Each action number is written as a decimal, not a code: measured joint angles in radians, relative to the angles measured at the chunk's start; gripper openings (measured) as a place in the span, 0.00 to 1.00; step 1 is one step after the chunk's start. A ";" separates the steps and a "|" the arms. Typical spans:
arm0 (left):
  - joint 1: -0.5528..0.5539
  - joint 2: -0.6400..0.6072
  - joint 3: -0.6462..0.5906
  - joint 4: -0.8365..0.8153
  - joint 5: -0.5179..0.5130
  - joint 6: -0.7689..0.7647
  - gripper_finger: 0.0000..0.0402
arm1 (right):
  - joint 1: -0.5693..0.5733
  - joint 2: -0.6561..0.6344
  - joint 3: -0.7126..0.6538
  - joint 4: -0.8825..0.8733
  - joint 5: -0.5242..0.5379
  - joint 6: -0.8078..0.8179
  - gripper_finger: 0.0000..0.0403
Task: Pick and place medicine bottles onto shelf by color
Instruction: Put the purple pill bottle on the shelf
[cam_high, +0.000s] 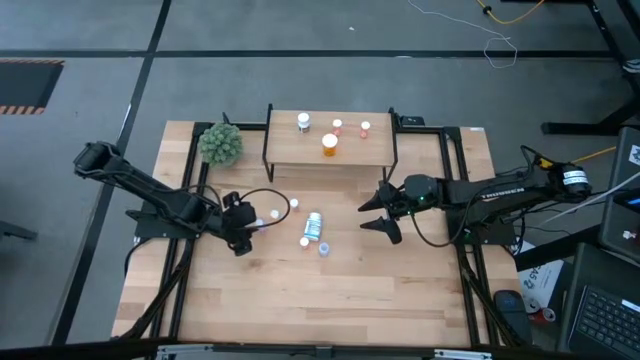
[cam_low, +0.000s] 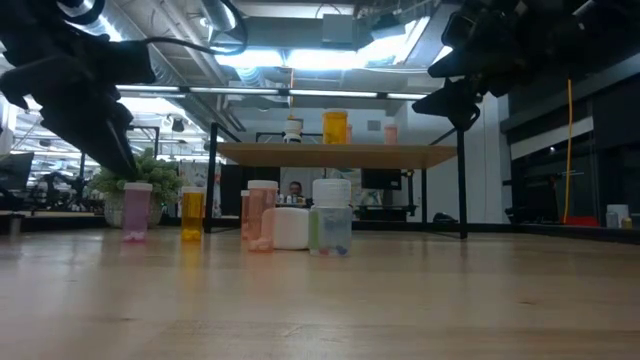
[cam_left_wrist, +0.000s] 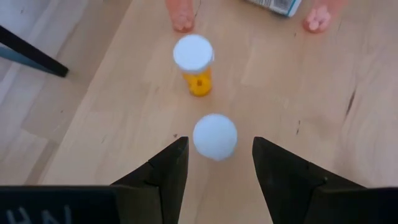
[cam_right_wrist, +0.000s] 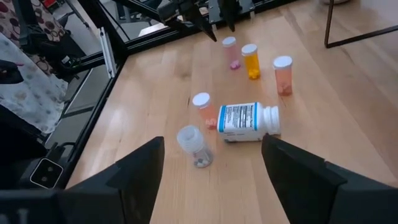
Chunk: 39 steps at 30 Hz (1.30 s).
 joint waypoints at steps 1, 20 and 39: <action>0.000 0.002 0.000 0.003 -0.009 0.000 0.43 | 0.000 0.000 0.000 0.000 0.000 -0.010 0.68; 0.000 0.008 0.000 0.019 -0.035 0.000 0.43 | 0.000 0.000 0.000 0.000 -0.001 -0.016 0.68; 0.000 0.041 0.000 0.019 -0.029 -0.030 0.43 | 0.000 0.000 0.000 -0.001 -0.003 -0.004 0.68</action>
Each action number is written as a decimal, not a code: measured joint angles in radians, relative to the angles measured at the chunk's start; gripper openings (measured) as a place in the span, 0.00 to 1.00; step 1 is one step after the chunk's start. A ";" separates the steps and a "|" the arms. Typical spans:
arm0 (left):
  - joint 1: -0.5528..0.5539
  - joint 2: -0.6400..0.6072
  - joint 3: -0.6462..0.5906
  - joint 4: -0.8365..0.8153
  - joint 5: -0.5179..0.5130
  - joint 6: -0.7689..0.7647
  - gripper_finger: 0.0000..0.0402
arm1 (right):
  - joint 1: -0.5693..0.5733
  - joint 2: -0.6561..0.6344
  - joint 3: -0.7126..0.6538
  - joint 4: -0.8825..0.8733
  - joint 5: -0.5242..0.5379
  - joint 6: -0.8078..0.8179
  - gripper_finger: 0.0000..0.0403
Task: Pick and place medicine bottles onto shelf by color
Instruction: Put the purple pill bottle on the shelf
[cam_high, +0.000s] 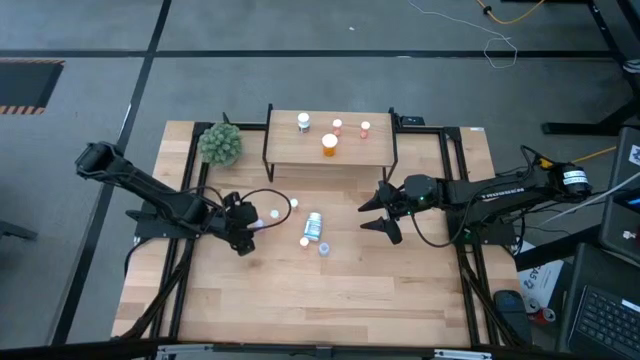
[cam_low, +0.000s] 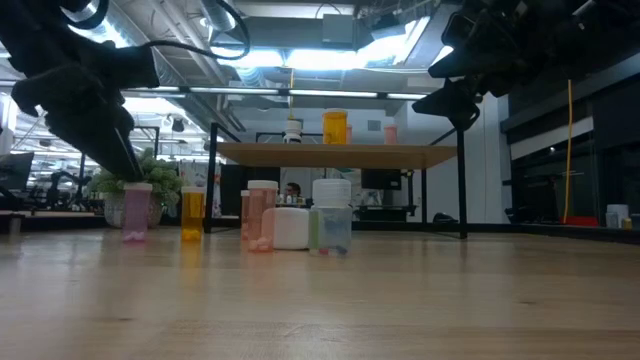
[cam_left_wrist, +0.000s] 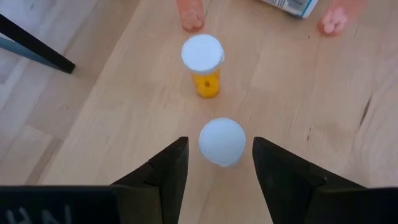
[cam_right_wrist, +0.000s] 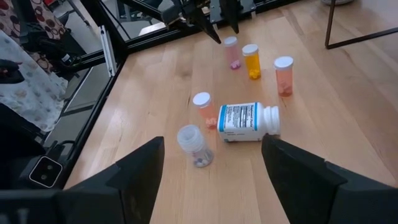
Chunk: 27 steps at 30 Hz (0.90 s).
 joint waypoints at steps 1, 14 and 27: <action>0.000 0.008 0.000 0.006 0.005 0.000 0.43 | 0.000 0.000 0.000 0.000 0.000 0.008 0.68; 0.000 0.134 0.000 0.080 -0.005 0.003 0.43 | 0.000 0.000 0.001 -0.002 0.000 0.041 0.68; 0.030 0.164 0.000 0.113 -0.019 -0.037 0.43 | 0.000 0.000 0.001 -0.009 0.001 0.039 0.68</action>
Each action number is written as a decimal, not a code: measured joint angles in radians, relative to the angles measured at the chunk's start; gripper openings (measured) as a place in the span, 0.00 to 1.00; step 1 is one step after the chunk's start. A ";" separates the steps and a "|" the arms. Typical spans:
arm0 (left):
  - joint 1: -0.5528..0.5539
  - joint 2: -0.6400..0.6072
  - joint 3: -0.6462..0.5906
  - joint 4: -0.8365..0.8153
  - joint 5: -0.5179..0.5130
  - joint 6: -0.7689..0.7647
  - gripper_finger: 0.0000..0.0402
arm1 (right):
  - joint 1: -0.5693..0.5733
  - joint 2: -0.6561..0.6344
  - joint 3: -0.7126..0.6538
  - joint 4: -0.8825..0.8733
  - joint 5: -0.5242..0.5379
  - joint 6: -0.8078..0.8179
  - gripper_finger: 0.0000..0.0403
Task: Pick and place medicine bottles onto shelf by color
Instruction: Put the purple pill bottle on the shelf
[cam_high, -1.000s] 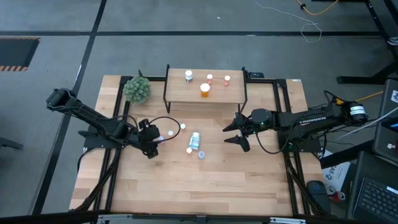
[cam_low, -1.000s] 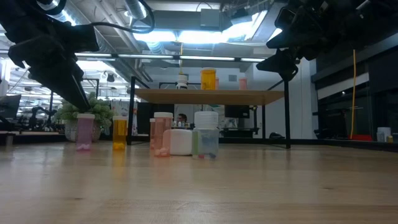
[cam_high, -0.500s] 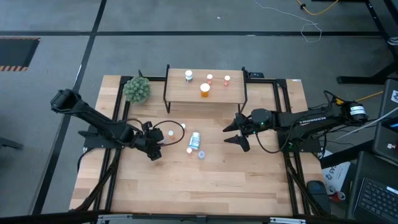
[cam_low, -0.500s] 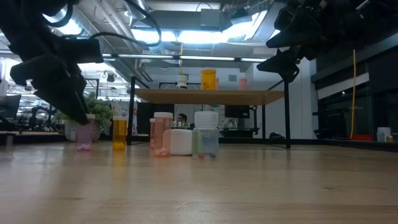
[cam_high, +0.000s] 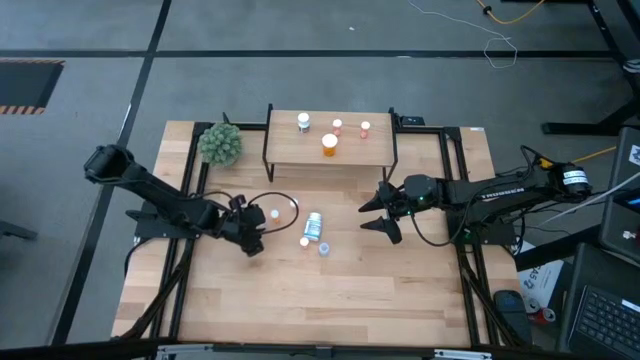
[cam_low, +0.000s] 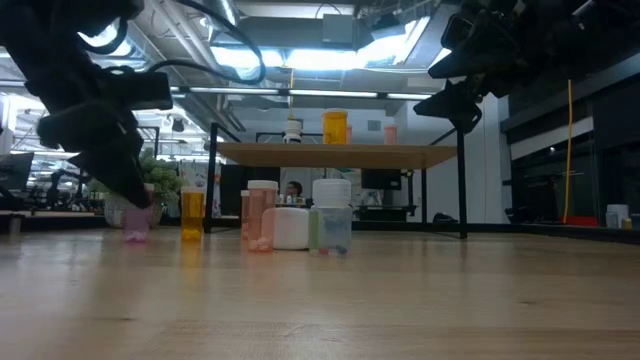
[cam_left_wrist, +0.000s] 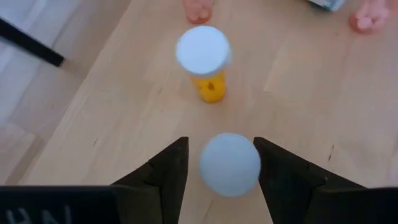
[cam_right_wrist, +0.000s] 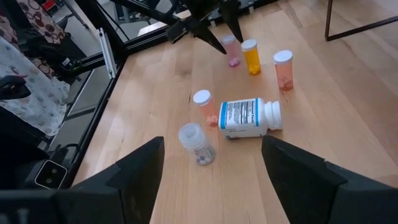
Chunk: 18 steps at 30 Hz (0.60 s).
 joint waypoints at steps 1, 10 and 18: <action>0.005 0.000 0.000 0.000 0.000 -0.018 0.43 | 0.000 0.000 0.000 0.000 0.000 -0.001 0.68; 0.020 0.000 0.000 0.000 0.030 -0.049 0.35 | 0.000 0.000 0.000 -0.011 0.001 -0.005 0.68; 0.020 -0.025 0.047 -0.003 0.032 -0.045 0.30 | 0.000 0.000 0.000 -0.029 0.002 -0.003 0.68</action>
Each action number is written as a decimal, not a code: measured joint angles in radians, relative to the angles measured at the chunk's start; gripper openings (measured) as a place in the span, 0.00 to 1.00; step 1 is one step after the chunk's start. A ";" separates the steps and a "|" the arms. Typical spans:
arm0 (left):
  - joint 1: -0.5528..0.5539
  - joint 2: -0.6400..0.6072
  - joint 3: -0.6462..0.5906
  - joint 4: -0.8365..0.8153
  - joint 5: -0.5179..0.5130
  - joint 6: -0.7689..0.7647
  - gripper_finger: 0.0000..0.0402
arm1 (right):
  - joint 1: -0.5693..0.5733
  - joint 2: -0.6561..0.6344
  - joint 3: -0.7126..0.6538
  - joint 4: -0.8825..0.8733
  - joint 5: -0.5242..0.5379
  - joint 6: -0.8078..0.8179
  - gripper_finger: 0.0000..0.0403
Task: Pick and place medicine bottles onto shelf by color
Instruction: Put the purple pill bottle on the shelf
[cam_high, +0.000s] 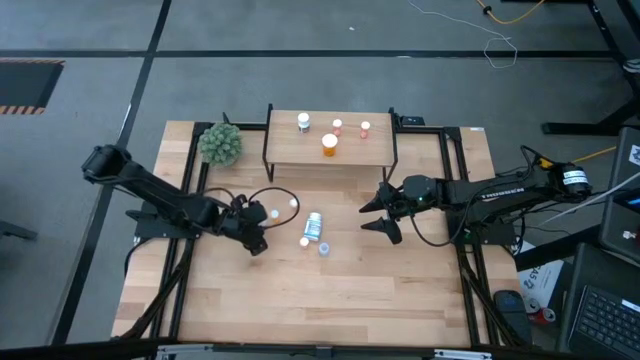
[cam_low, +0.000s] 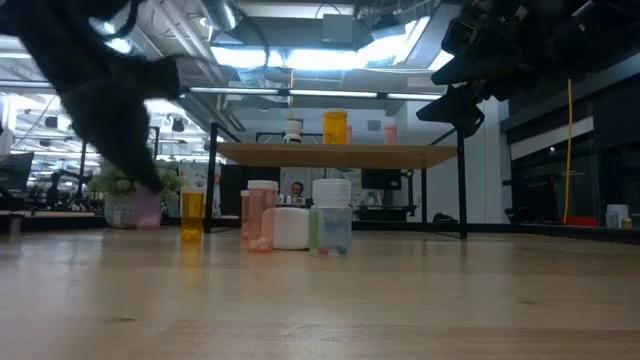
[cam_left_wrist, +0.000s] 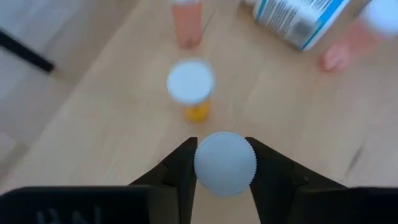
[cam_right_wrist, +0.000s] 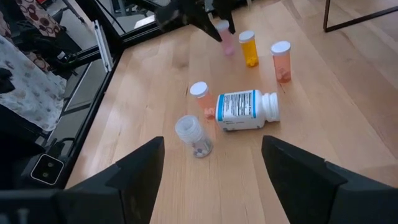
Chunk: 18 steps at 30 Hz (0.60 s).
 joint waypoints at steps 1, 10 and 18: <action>0.000 -0.007 0.020 -0.018 -0.004 0.020 0.29 | 0.000 0.000 0.000 0.000 0.000 0.000 0.68; 0.067 -0.026 0.274 -0.125 -0.141 0.313 0.28 | 0.000 0.000 0.000 -0.005 0.000 -0.018 0.68; 0.294 -0.026 0.443 -0.097 -0.187 0.506 0.28 | 0.000 0.000 0.000 -0.005 0.000 -0.029 0.68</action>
